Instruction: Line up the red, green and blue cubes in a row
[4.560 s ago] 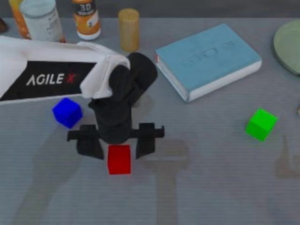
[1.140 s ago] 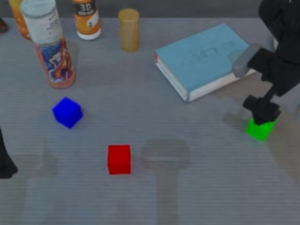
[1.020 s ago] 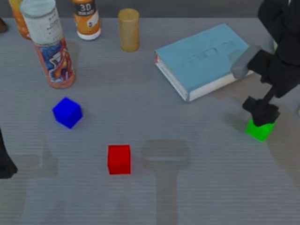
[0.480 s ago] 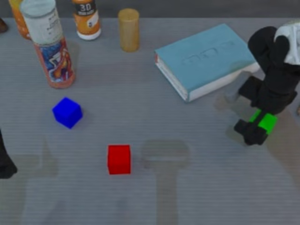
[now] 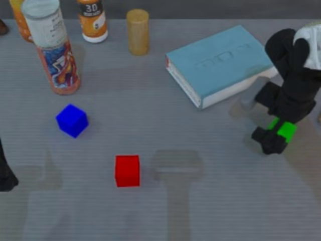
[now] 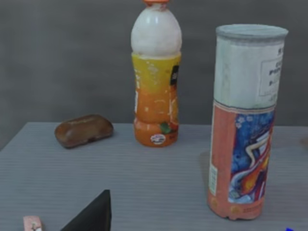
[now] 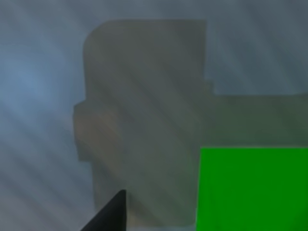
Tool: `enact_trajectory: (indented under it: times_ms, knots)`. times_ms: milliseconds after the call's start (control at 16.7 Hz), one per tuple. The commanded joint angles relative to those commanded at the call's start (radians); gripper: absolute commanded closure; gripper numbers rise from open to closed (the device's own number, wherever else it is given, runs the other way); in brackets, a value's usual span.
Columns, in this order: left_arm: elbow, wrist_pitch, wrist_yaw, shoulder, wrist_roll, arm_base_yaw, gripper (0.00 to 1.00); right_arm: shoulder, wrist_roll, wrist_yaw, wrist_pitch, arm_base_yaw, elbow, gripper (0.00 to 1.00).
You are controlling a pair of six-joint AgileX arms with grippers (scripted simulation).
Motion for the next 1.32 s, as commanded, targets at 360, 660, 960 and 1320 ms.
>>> enact_trajectory:
  times_ms: [360, 660, 960, 1320]
  knots:
    - [0.0, 0.0, 0.0, 0.0, 0.0, 0.0, 0.0, 0.0, 0.0, 0.0, 0.0, 0.0, 0.0, 0.83]
    - [0.0, 0.0, 0.0, 0.0, 0.0, 0.0, 0.0, 0.0, 0.0, 0.0, 0.0, 0.0, 0.0, 1.0]
    - [0.0, 0.0, 0.0, 0.0, 0.0, 0.0, 0.0, 0.0, 0.0, 0.0, 0.0, 0.0, 0.0, 1.0]
    - [0.0, 0.0, 0.0, 0.0, 0.0, 0.0, 0.0, -0.047, 0.007, -0.003, -0.115, -0.002, 0.071, 1.0]
